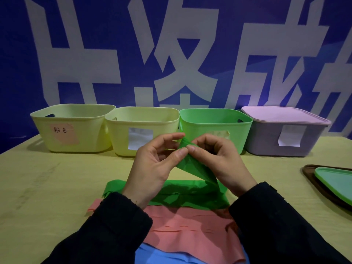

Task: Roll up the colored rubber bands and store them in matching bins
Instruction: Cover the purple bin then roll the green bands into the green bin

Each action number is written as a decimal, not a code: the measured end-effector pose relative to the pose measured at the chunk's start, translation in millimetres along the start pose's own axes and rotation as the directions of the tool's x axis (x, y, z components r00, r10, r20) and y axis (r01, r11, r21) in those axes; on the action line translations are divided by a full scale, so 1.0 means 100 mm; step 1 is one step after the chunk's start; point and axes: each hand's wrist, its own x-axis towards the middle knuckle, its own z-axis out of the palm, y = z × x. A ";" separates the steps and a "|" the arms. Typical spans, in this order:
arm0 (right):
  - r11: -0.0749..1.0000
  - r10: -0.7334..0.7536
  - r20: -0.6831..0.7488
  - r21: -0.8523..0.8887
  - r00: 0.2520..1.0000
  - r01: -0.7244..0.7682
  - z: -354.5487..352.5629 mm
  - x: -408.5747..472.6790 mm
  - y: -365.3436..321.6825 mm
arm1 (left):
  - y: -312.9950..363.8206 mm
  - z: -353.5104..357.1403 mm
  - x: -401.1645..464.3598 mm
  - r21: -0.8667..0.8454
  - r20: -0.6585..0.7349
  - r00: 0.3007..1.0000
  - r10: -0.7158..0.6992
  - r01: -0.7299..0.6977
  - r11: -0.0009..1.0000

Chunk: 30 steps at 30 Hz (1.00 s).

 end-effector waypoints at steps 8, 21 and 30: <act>0.989 -0.062 0.007 -0.134 0.998 0.062 -0.08 0.01 0.01 | -0.03 0.03 -0.01 0.001 0.039 0.999 0.014 -0.014 1.000; 0.994 0.056 0.018 -0.096 0.998 -0.054 -0.17 0.02 -0.04 | 0.01 -0.01 0.02 0.014 -0.047 0.998 0.051 -0.050 0.999; 0.972 -0.023 -0.044 -0.236 0.999 0.012 -0.14 -0.01 -0.12 | 0.03 -0.02 0.01 0.079 -0.076 0.996 0.047 -0.041 0.996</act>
